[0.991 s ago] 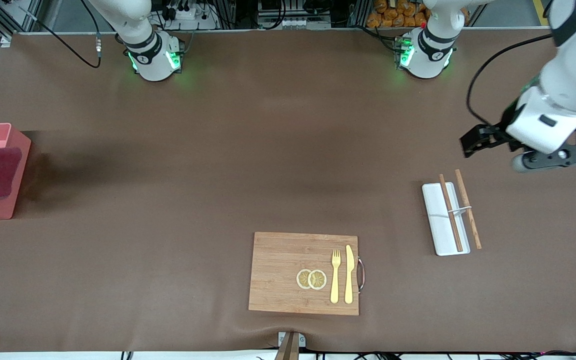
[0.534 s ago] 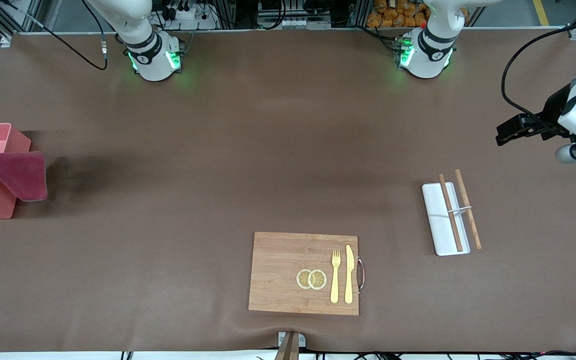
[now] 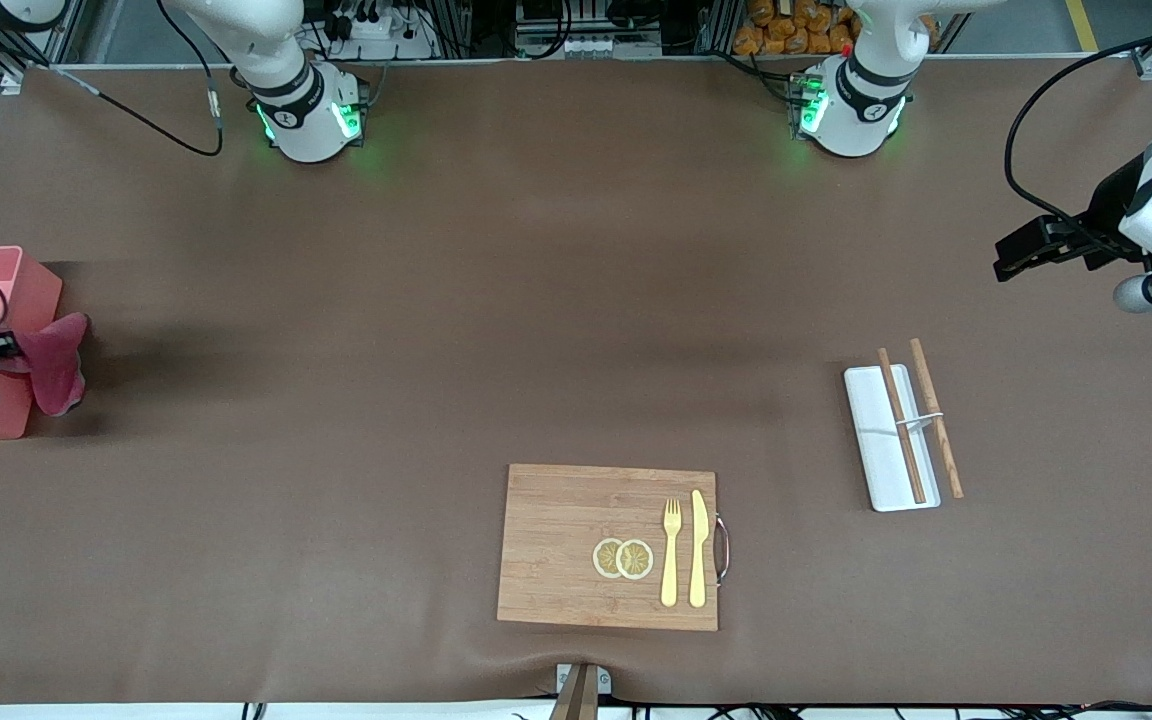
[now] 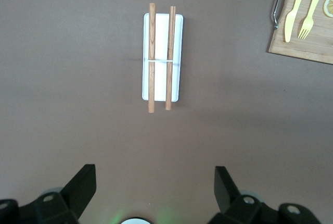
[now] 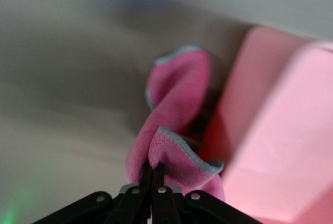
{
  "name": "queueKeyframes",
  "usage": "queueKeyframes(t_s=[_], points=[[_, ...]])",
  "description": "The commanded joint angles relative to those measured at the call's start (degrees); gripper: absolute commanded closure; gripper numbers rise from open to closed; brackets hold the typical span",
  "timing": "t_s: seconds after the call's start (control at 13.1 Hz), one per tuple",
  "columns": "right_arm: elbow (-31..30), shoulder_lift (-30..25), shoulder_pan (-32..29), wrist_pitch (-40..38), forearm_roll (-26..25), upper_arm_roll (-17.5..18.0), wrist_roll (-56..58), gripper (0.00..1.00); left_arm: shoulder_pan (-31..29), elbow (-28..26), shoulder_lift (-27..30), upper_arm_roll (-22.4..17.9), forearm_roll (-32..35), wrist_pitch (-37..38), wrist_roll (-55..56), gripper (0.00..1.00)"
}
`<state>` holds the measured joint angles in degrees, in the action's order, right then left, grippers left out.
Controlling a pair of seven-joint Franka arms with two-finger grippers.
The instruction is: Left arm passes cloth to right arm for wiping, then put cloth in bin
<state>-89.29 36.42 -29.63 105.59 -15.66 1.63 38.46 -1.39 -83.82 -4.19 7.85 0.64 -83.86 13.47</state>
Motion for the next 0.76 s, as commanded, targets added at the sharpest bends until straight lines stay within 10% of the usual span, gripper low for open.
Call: queueKeyframes(t_s=[0.0,0.69], points=[[-0.8,1.1,4.6,-0.1,5.3,0.2,-2.6,1.0,0.1,-1.2,1.6,-0.2,-0.7,-0.1,0.3,0.0],[-0.1,0.7,27.8,-2.8,29.1,0.2,-29.1,1.0,-0.5,-1.2,2.1,-0.5,-0.7,0.1,-0.6,0.0]])
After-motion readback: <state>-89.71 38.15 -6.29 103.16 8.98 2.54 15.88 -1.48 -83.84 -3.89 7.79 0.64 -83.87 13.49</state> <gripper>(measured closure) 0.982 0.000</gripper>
